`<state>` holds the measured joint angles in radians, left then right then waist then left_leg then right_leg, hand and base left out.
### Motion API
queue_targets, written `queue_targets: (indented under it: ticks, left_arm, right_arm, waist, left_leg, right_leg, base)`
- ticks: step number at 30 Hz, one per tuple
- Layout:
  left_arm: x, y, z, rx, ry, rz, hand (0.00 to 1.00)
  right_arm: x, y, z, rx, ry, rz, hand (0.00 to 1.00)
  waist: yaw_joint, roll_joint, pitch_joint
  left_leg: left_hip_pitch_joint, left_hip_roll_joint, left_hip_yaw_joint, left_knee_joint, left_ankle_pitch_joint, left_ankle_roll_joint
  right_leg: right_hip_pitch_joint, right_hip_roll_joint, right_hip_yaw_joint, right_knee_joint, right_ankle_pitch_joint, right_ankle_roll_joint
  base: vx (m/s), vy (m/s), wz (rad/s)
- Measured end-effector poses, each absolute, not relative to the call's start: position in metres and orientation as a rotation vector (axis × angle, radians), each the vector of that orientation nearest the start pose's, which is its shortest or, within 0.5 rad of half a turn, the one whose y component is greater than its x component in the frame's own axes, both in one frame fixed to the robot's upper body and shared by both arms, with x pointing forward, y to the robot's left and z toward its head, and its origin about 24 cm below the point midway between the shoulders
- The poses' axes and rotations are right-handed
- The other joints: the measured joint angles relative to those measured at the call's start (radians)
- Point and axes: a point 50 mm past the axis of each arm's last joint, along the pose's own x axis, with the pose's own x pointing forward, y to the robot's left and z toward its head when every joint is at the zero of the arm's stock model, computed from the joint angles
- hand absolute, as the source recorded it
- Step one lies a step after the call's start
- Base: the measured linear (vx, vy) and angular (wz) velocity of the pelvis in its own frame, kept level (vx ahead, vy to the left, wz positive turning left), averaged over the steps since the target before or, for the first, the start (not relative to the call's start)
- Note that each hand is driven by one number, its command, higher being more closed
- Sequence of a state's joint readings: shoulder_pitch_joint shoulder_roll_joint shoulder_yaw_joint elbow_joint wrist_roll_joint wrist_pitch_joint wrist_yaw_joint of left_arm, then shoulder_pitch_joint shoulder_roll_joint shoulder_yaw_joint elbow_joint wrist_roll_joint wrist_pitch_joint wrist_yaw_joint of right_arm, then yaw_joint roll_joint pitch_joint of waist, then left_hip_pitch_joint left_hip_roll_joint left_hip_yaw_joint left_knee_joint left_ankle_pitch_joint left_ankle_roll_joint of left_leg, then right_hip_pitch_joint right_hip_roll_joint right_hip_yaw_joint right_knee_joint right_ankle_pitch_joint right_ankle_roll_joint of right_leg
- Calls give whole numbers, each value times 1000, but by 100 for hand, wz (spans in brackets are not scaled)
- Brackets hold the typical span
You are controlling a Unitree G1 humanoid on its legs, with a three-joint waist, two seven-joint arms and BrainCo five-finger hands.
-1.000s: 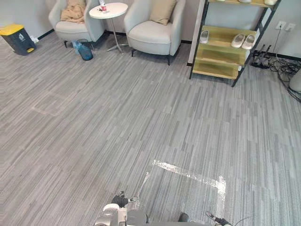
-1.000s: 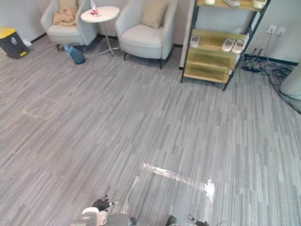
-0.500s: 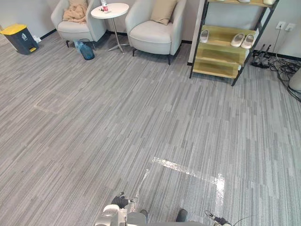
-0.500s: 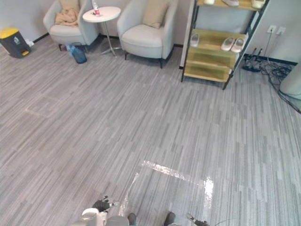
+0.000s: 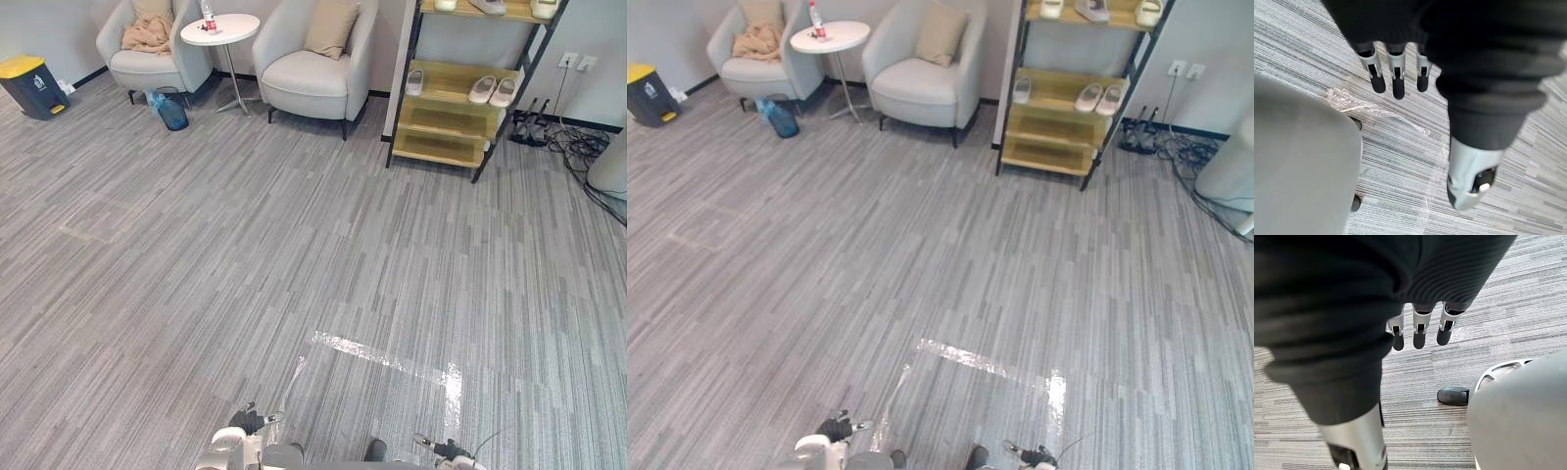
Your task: Pick up cushions and gather them together orderly.
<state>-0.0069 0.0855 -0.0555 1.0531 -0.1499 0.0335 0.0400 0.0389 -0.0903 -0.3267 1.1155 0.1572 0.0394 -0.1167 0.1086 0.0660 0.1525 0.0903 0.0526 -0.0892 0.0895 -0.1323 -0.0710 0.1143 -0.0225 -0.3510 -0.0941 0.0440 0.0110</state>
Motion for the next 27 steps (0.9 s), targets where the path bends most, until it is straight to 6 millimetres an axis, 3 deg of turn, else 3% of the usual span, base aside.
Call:
queue_targets:
  ticks: [7, 12, 14, 16, 19, 20, 21, 22, 23, 25, 27]
  left_arm:
    - [124, 177, -157, -6, 1084, 110, 0]
    - [117, 181, -159, 8, 1098, 114, 0]
    - [116, 182, -159, 28, 1100, 107, 0]
    - [122, 185, -156, 43, 1073, 107, 0]
    - [124, 186, -155, 51, 1063, 101, 0]
    - [125, 185, -155, 52, 1059, 98, 0]
    - [127, 182, -155, 55, 1056, 86, 0]
    - [128, 178, -155, 54, 1052, 78, 0]
    - [129, 177, -154, 49, 1045, 78, 0]
    - [125, 180, -155, 64, 1053, 83, 0]
    - [125, 182, -154, 36, 1048, 115, 0]
  right_arm:
    - [85, -226, -162, 180, 1155, -545, 0]
    - [81, -227, -163, 197, 1155, -571, 0]
    - [78, -229, -163, 216, 1154, -597, 0]
    - [74, -230, -163, 227, 1154, -614, 0]
    - [75, -233, -162, 230, 1144, -627, 0]
    - [76, -234, -162, 232, 1141, -632, 0]
    - [75, -234, -162, 236, 1141, -643, 0]
    - [74, -242, -160, 231, 1133, -666, 0]
    - [73, -246, -160, 224, 1134, -676, 0]
    - [69, -242, -161, 225, 1147, -667, 0]
    - [71, -242, -161, 222, 1143, -664, 0]
  waist:
    - [-9, -2, -4]
    - [-45, -14, -26]
    - [-50, -19, -36]
    - [-48, -35, -24]
    - [-49, -34, -19]
    - [-49, -42, -11]
    - [-45, -26, -12]
    - [-49, 4, -5]
    - [-42, 10, 0]
    - [-29, 13, -13]
    - [-23, 13, -2]
  left_leg:
    - [7, 6, 23, -19, 2, 0]
    - [-7, 8, 56, 10, -23, 11]
    - [-45, 12, 88, 111, -64, 0]
    - [-126, 18, 144, 318, -87, -33]
    - [-171, 24, 180, 443, -83, -38]
    - [-182, 23, 185, 450, -110, -26]
    - [-183, 10, 167, 368, -132, -10]
    - [-187, 3, 126, 250, -102, -3]
    - [-174, -3, 129, 238, -70, 11]
    - [-127, -32, 166, 146, -55, -8]
    - [-109, -43, 193, 159, -42, 22]
  right_leg:
    - [-2, -14, -19, 5, -4, 7]
    - [-33, -41, -32, 91, -53, 24]
    - [-51, -50, -30, 140, -84, 25]
    - [-44, -59, -19, 159, -99, 31]
    - [-17, -65, 18, 147, -115, 19]
    - [-10, -69, 24, 138, -114, 16]
    - [-8, -72, 39, 136, -112, 15]
    - [-9, -66, 49, 139, -119, 30]
    - [-7, -68, 66, 144, -124, 38]
    - [-6, -81, 118, 124, -104, 60]
    - [-7, -89, 151, 122, -93, 58]
  base:
    - [0, 1, -1]
    - [49, 75, 4]
    - [62, 110, 5]
    - [2, 97, -1]
    - [12, 70, -18]
    - [27, 102, -15]
    - [-10, 127, -24]
    - [0, 178, -35]
    - [53, 171, -41]
    - [123, 119, -36]
    - [172, 123, -36]
